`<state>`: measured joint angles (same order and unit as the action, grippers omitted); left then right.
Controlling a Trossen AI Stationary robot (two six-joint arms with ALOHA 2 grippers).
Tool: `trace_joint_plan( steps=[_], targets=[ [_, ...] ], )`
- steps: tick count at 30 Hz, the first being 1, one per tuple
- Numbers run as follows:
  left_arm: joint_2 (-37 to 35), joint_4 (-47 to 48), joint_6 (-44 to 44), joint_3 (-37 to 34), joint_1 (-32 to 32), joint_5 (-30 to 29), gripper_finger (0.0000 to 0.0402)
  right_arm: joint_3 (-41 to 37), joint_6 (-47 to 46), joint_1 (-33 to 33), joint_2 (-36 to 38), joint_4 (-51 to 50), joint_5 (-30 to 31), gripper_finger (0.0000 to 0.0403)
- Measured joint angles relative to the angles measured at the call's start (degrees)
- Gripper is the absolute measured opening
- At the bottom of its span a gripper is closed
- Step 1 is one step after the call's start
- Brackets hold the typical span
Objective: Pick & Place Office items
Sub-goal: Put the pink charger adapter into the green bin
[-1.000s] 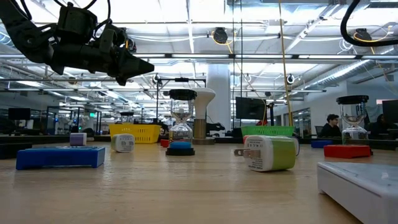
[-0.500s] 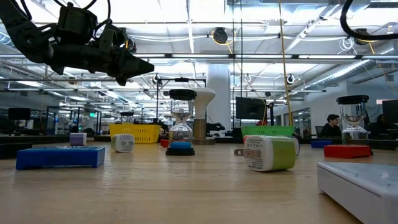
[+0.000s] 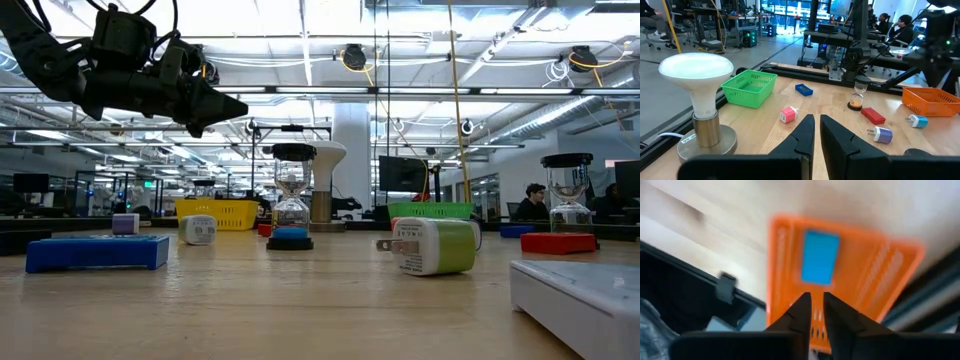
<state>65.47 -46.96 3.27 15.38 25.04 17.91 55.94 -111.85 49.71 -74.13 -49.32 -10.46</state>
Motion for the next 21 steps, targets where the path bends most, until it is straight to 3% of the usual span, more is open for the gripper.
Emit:
trace_joint_plan(
  steps=[6,11,16,21],
  targets=[
    [0.0,0.0,0.0,0.0,0.0,0.0,0.0031,-0.2,21.4,-5.3,5.8,-1.7,17.0,0.0003],
    [0.0,0.0,0.0,0.0,0.0,0.0,0.0031,-2.6,45.4,-14.9,10.7,3.5,23.8,0.0002],
    [0.0,0.0,0.0,0.0,0.0,0.0,0.0031,-8.8,72.6,-28.2,13.9,20.7,22.9,0.0001],
    [0.0,0.0,0.0,0.0,0.0,0.0,0.0031,-17.3,93.9,-42.7,13.3,46.6,12.4,0.0001]
  ],
)
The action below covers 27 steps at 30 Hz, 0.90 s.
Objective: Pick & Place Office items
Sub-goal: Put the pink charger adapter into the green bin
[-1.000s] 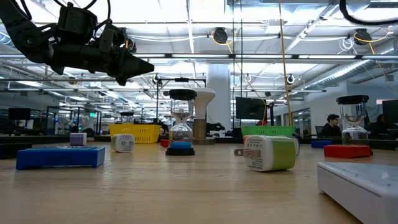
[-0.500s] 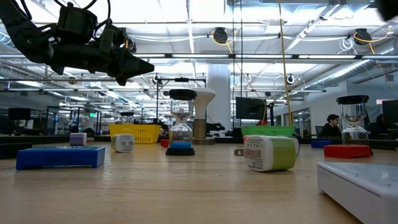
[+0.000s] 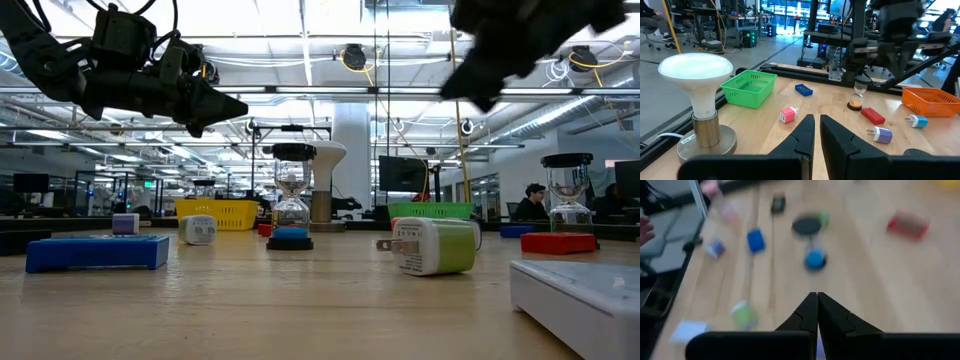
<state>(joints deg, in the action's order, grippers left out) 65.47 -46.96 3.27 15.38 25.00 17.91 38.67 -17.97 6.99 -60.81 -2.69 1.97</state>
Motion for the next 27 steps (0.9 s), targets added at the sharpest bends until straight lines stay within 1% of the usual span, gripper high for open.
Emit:
trace_joint_plan(
  steps=[2,3,6,9,12,14,17,20,24,27],
  targets=[
    [0.0,0.0,0.0,0.0,0.0,0.0,0.0031,-2.1,4.8,-5.7,-1.7,7.8,-3.5,0.0001],
    [0.0,0.0,0.0,0.0,0.0,0.0,0.0031,-2.7,6.6,-8.3,-2.3,9.7,-4.8,0.0001],
    [0.0,0.0,0.0,0.0,0.0,0.0,0.0031,-2.8,10.8,-14.5,-5.3,14.4,-6.1,0.0001],
    [0.0,-0.6,0.0,0.0,0.0,0.0,0.0031,-2.8,11.2,-18.6,-7.9,17.9,-6.3,0.0001],
    [0.0,-1.0,0.0,0.0,0.0,0.0,0.0031,-2.8,9.5,-21.0,-9.3,15.9,-6.3,0.0004],
    [0.0,-0.9,0.2,0.0,0.0,0.0,0.0031,-2.8,7.2,-22.2,-9.9,13.0,-4.9,0.0011],
    [0.0,-0.4,3.4,0.0,-0.1,0.0,0.0031,-2.8,3.9,-23.2,-10.1,6.6,0.0,0.0034],
    [0.0,0.7,7.2,0.0,-0.2,0.0,0.0031,-2.8,1.1,-23.9,-10.1,2.0,4.1,0.0070],
    [0.0,0.9,7.2,0.0,-0.3,-0.2,0.0031,-2.8,-0.8,-25.0,-11.5,-0.1,7.2,0.0128],
    [0.0,-0.8,3.6,0.0,-0.3,-1.7,0.0031,-2.8,-0.6,-26.4,-14.4,0.1,7.2,0.0168]
  ],
)
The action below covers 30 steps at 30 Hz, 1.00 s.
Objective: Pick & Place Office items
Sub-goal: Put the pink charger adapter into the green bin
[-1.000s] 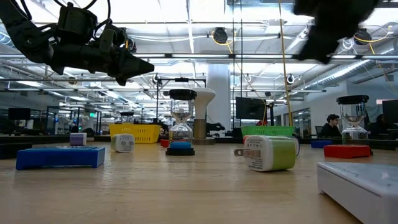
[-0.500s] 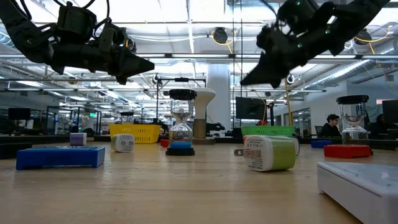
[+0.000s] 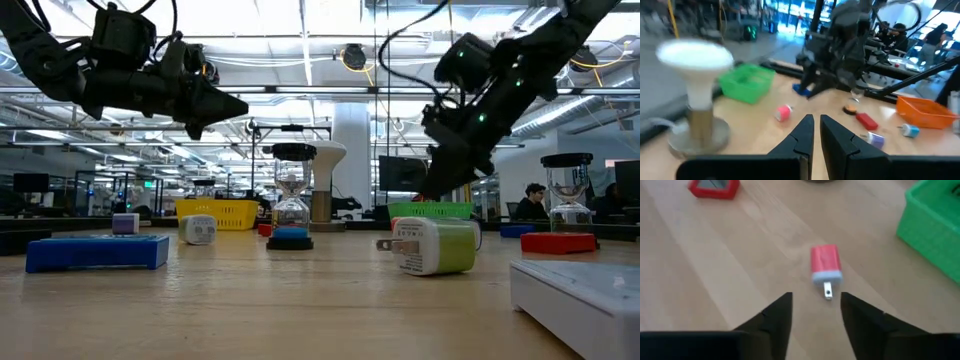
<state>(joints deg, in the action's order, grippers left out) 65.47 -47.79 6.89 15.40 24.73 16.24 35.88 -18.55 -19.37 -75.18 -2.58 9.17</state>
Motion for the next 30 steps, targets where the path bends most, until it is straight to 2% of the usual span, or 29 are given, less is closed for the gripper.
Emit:
trace_joint_plan(
  steps=[5,9,16,22,30],
  targets=[
    [0.0,-0.3,-4.6,0.0,0.6,-6.2,0.0031,0.6,3.0,-2.2,-6.4,3.2,-0.1,0.0200],
    [0.8,-0.2,-6.1,0.0,1.8,-6.4,0.0030,2.5,4.2,-2.8,-10.2,3.8,-0.1,0.0195],
    [5.0,-0.6,-9.4,0.0,3.6,-4.7,0.0030,4.1,5.7,-2.8,-13.1,4.1,0.0,0.0159],
    [9.7,-7.4,-9.7,0.0,4.4,0.8,0.0030,4.1,5.6,-3.0,-13.1,3.3,0.2,0.0116],
    [14.2,-13.9,-9.8,0.0,4.4,1.7,0.0030,4.0,6.6,-4.3,-13.9,2.1,0.0,0.0076]
  ],
)
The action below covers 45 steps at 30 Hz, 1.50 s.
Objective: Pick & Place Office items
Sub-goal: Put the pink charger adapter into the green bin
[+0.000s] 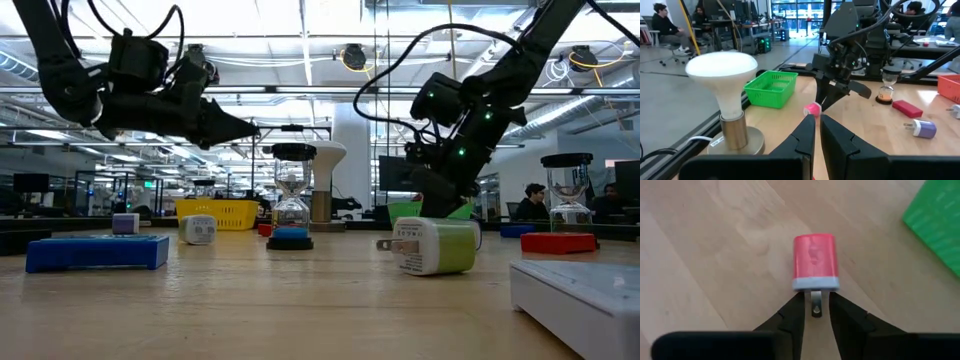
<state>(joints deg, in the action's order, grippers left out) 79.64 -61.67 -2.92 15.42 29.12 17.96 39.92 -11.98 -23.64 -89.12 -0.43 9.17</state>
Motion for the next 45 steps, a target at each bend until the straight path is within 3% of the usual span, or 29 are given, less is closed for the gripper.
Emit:
trace_joint_plan(
  steps=[10,17,21,26,34,39,45],
  targets=[
    [0.1,0.1,-0.3,0.0,0.0,0.1,0.0030,0.0,0.7,0.0,0.0,0.4,1.3,0.0016],
    [0.0,-1.7,-1.7,0.0,0.4,0.2,0.0030,1.1,-1.2,0.1,0.8,-1.4,0.7,0.0014],
    [0.0,-2.4,-1.5,0.0,1.5,0.2,0.0030,7.0,-2.6,0.8,1.7,-12.0,-1.9,0.0013],
    [0.0,0.3,-0.8,0.0,1.5,1.5,0.0030,20.6,-5.3,1.4,0.8,-36.3,-8.1,0.0013],
    [0.0,1.2,-0.6,0.0,-0.1,1.7,0.0030,37.9,-9.5,1.7,-11.5,-68.7,-17.1,0.0014],
    [0.0,1.2,-0.6,0.0,-0.8,1.7,0.0030,41.0,-7.5,2.0,-19.8,-78.6,-19.7,0.0014],
    [0.0,1.5,-0.7,0.0,-1.0,1.7,0.0030,41.1,-5.7,2.0,-22.8,-79.7,-21.3,0.0015]
  ],
)
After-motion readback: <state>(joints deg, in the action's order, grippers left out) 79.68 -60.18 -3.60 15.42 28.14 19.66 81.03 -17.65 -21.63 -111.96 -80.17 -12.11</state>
